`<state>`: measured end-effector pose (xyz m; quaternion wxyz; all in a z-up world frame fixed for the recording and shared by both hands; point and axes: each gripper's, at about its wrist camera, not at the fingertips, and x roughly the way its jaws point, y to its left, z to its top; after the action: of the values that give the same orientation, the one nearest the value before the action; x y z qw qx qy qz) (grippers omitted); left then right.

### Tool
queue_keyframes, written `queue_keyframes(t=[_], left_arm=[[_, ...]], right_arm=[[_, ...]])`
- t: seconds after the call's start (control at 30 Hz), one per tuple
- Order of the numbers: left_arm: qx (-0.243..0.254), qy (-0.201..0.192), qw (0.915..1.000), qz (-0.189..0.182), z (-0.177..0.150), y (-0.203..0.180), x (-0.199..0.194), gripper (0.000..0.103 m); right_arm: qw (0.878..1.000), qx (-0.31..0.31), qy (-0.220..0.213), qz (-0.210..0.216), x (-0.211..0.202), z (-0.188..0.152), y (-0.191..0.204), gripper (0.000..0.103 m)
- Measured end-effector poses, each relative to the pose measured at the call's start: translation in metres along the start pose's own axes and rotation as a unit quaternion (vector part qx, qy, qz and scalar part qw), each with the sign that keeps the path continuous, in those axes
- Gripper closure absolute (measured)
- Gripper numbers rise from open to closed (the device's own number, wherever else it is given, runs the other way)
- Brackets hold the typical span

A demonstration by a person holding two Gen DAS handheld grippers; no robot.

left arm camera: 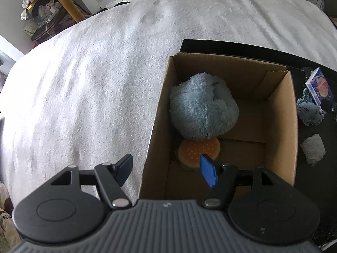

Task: Organize soft objects
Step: 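Move the right gripper to the blue tissue pack and grasp it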

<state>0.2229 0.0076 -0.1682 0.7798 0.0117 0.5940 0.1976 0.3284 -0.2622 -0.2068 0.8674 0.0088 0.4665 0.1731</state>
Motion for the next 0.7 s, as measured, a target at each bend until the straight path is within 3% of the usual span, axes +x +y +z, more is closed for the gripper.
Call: queue_keyframes(t=[0.5,0.6,0.63,0.7], left_arm=[[0.011,0.01,0.9999,0.008,0.002,-0.015,0.003,0.034],[0.01,0.011,0.9999,0.004,0.001,-0.013,0.003,0.034],[0.01,0.011,0.9999,0.003,0.001,-0.013,0.003,0.034],[0.009,0.012,0.9999,0.002,0.001,-0.011,0.004,0.034]], right_arm=[[0.992,-0.126,0.019,-0.017,0.041,0.016,0.009,0.02],[0.99,-0.138,0.03,-0.012,0.048,0.015,0.011,0.032],[0.99,-0.134,0.039,-0.01,0.05,0.014,0.011,0.044],[0.992,-0.119,0.046,-0.008,0.049,0.014,0.007,0.045]])
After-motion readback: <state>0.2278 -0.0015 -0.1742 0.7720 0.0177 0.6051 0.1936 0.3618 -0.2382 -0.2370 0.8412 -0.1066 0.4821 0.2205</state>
